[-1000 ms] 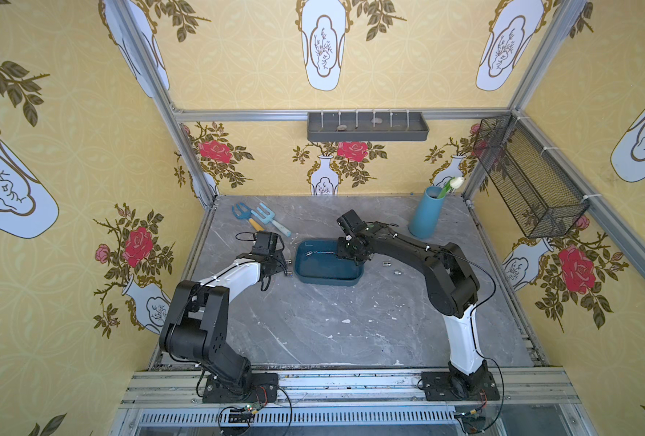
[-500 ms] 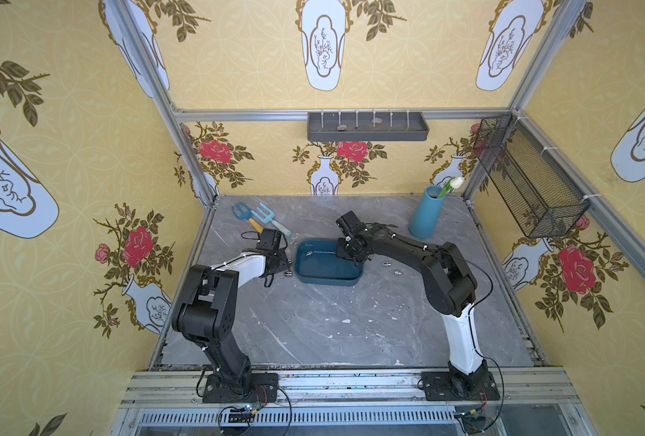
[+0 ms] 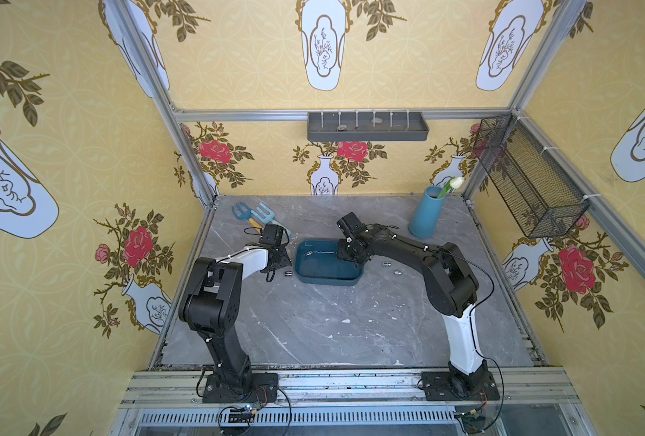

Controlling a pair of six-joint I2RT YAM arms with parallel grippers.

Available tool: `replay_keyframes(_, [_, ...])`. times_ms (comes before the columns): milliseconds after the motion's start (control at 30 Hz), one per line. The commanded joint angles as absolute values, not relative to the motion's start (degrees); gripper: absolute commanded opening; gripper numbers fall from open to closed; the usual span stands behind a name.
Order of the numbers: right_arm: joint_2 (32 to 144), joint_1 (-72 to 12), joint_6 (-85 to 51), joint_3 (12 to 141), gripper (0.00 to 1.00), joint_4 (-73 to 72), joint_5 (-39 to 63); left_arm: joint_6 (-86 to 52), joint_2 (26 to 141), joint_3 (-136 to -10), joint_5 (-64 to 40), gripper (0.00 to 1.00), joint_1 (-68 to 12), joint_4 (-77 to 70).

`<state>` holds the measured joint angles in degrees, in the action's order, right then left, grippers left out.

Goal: Take out the socket from the storage box
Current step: Place the socket head at the center of the board.

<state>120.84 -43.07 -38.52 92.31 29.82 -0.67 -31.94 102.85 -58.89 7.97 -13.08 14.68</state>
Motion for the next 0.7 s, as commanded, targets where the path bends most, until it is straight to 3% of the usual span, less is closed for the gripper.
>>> replay_keyframes(0, [120.13,-43.15,-38.81,92.11,0.51,28.81,-1.85,-31.22,103.48,-59.32,8.55,0.52,-13.01,16.6])
replay_keyframes(667, [118.99,-43.02,-38.85,90.38,0.52,28.33,-2.38,-29.35,108.31,-66.38,9.06,0.49,-12.55,21.78])
